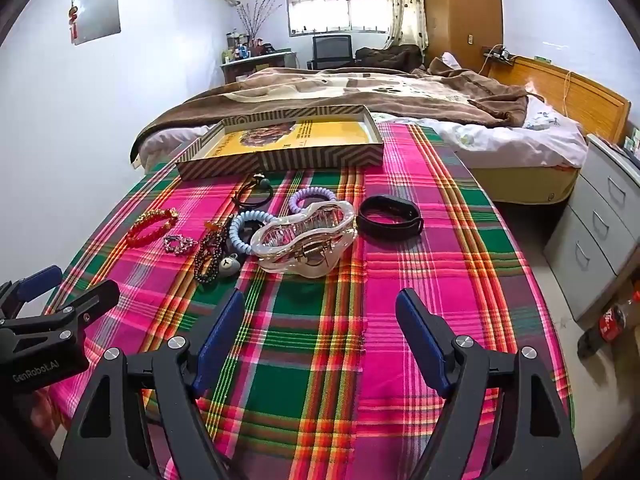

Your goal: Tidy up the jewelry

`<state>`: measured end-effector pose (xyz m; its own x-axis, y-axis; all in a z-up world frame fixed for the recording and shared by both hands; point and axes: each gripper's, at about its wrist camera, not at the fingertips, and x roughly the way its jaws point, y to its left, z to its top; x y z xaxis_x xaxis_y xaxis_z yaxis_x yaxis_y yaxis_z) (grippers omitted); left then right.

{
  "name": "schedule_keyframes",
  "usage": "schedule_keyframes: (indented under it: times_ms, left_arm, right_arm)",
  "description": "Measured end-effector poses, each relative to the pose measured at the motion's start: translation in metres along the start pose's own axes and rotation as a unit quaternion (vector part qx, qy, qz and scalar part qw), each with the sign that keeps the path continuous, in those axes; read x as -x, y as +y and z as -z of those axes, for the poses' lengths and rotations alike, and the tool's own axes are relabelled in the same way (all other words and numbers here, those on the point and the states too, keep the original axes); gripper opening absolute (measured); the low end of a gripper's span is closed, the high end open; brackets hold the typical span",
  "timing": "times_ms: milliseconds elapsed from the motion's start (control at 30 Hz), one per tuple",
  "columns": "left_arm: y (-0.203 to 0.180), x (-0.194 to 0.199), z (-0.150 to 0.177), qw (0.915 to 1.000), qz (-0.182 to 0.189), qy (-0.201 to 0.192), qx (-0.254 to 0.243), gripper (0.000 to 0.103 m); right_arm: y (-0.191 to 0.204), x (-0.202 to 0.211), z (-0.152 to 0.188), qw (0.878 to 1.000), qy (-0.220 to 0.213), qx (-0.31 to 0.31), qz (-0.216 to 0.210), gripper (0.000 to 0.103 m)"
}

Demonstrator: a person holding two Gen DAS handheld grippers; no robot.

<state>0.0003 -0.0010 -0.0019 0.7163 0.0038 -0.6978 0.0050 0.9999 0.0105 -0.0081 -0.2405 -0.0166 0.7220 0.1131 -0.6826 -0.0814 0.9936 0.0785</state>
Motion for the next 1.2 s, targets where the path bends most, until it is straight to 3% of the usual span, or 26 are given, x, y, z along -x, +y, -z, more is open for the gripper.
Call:
schedule_keyframes:
  times_ms: [1200]
  left_arm:
    - [0.007, 0.01, 0.001, 0.9999, 0.005, -0.008, 0.006, 0.103]
  right_arm:
    - [0.005, 0.01, 0.004, 1.0, -0.02, 0.0, 0.006, 0.078]
